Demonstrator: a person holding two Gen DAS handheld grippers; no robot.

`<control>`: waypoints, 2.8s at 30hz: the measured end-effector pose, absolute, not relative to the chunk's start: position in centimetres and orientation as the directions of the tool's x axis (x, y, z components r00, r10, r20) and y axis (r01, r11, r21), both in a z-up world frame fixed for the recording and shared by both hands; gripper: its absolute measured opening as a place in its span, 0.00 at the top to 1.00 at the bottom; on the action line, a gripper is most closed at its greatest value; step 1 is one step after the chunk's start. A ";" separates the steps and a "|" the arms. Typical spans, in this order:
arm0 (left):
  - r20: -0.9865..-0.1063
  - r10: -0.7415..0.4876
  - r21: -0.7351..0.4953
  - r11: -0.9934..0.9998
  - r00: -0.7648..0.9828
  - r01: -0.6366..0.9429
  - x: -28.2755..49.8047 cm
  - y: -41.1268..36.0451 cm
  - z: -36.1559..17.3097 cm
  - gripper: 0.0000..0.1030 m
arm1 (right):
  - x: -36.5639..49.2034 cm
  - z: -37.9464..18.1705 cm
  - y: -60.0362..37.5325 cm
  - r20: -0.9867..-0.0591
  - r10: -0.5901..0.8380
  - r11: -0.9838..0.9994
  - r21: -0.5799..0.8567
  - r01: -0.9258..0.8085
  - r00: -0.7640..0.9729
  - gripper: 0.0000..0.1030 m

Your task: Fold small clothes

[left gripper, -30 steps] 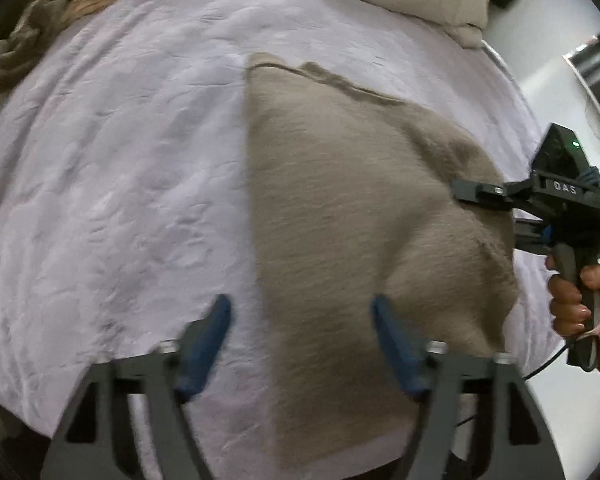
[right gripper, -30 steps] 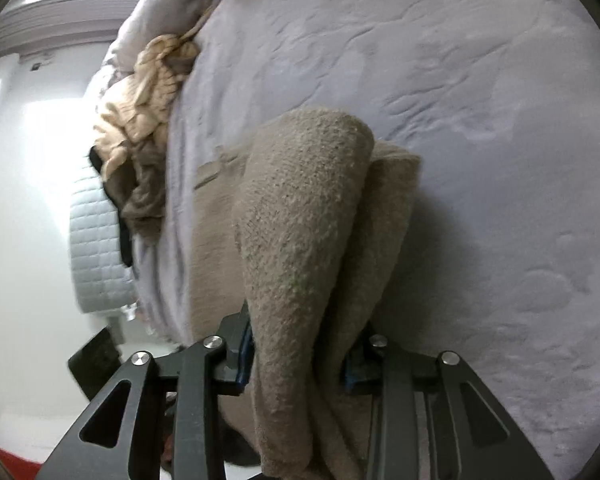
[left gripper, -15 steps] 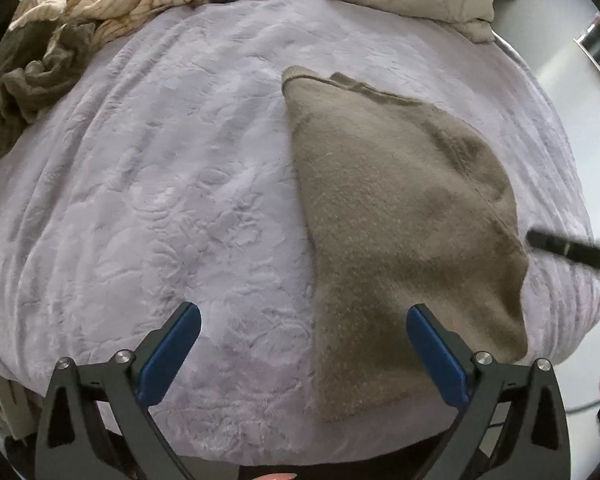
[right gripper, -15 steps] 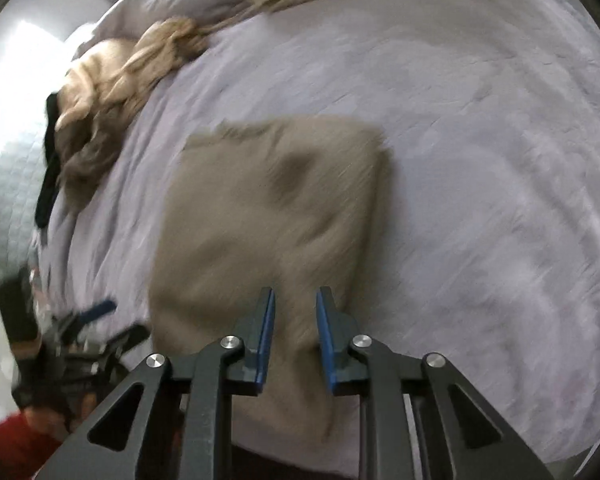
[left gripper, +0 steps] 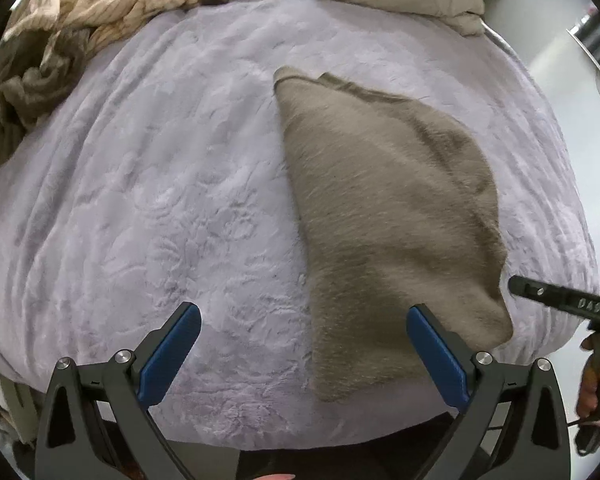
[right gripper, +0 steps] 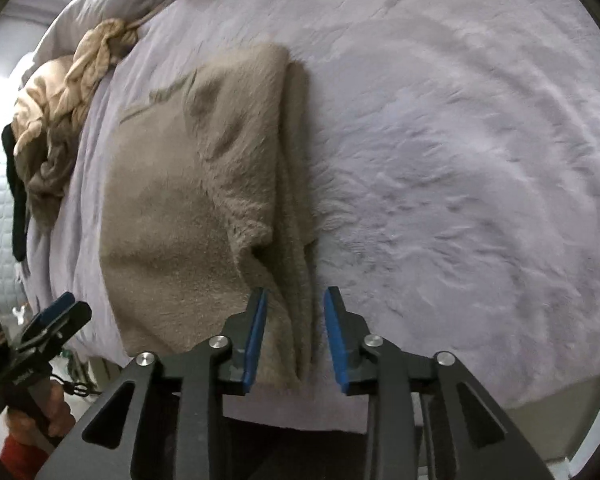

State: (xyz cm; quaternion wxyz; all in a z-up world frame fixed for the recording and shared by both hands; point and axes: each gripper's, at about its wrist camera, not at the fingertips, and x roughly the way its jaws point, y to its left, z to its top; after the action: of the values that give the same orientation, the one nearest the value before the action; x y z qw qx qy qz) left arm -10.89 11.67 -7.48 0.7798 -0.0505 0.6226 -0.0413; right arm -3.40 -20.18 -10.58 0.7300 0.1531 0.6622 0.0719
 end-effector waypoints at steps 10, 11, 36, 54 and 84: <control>-0.978 -0.052 -0.055 0.998 0.203 -0.009 -10.3 10.2 -5.1 0.00 | -2.5 -6.3 -15.5 -0.969 0.212 0.974 0.220 0.053 0.129 0.22; -0.979 -0.045 -0.048 0.999 0.200 -0.012 -10.2 10.2 -5.0 0.00 | -2.4 -5.9 -15.0 -0.969 0.206 0.976 0.213 0.045 0.136 0.22; -0.980 0.010 -0.001 0.999 0.198 -0.054 -9.5 9.1 -2.4 0.00 | -1.6 -2.3 -11.6 -0.985 0.082 0.997 0.083 0.005 0.154 0.00; -0.979 0.030 0.020 0.998 0.202 -0.051 -9.2 8.8 -2.0 0.00 | -1.3 -1.8 -11.0 -0.985 0.055 0.998 0.055 -0.002 0.163 0.00; -0.981 0.044 0.033 0.997 0.190 -0.063 -9.5 9.3 -2.3 0.00 | -1.3 -1.7 -10.9 -0.984 0.019 1.000 0.021 0.008 0.175 0.00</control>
State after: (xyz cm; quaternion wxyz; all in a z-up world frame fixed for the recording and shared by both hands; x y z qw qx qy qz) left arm -9.52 9.29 -2.27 0.7713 -0.0076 0.6355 0.0349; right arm -1.30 -10.91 -1.72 0.7664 0.0106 0.6422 0.0035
